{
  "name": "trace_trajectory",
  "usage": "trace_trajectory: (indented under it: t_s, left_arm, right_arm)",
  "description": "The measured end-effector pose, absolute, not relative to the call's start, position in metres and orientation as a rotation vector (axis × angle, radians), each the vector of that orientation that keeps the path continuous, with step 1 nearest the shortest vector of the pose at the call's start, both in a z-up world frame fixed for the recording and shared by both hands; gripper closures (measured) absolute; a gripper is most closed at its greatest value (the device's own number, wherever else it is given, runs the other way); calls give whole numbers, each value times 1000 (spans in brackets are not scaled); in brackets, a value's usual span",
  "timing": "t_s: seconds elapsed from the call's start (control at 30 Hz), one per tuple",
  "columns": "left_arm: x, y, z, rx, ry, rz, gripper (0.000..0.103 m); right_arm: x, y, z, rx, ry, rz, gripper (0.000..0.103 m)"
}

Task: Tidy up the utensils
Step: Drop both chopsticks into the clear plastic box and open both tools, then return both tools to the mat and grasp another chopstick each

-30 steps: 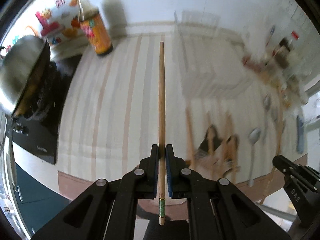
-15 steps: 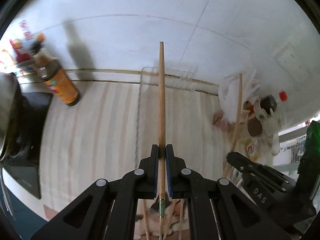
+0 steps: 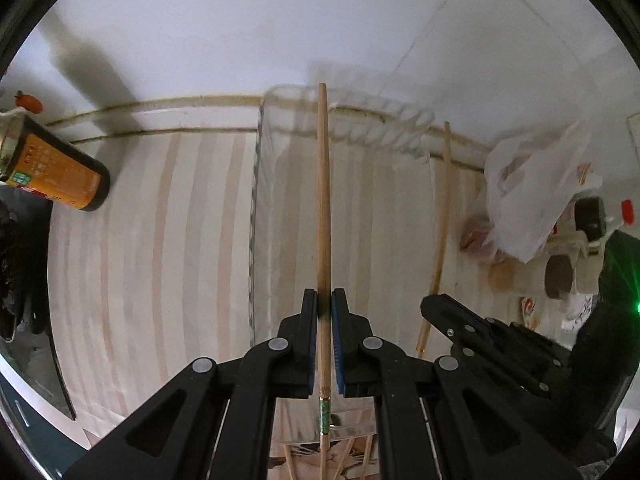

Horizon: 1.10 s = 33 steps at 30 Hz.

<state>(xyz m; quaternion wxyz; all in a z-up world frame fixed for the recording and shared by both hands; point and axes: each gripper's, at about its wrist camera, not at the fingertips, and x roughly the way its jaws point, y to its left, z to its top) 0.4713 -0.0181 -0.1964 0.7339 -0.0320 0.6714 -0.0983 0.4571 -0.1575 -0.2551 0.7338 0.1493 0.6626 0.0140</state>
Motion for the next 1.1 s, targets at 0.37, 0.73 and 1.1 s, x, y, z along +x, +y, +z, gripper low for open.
trace_trajectory:
  t_s: [0.37,0.73,1.1]
  left_arm:
    - [456,5,-148,17,1292,-73,42]
    - [399,28,-111,54,1052,25,0]
    - [334,37,-150,104,1098,39,0]
  right_arm:
    - [448,-151,-234,258,1451,34,69]
    - [389,-169,-173,224,1242,-75,25]
    - [319,-167,-181,196,1224,-132,22]
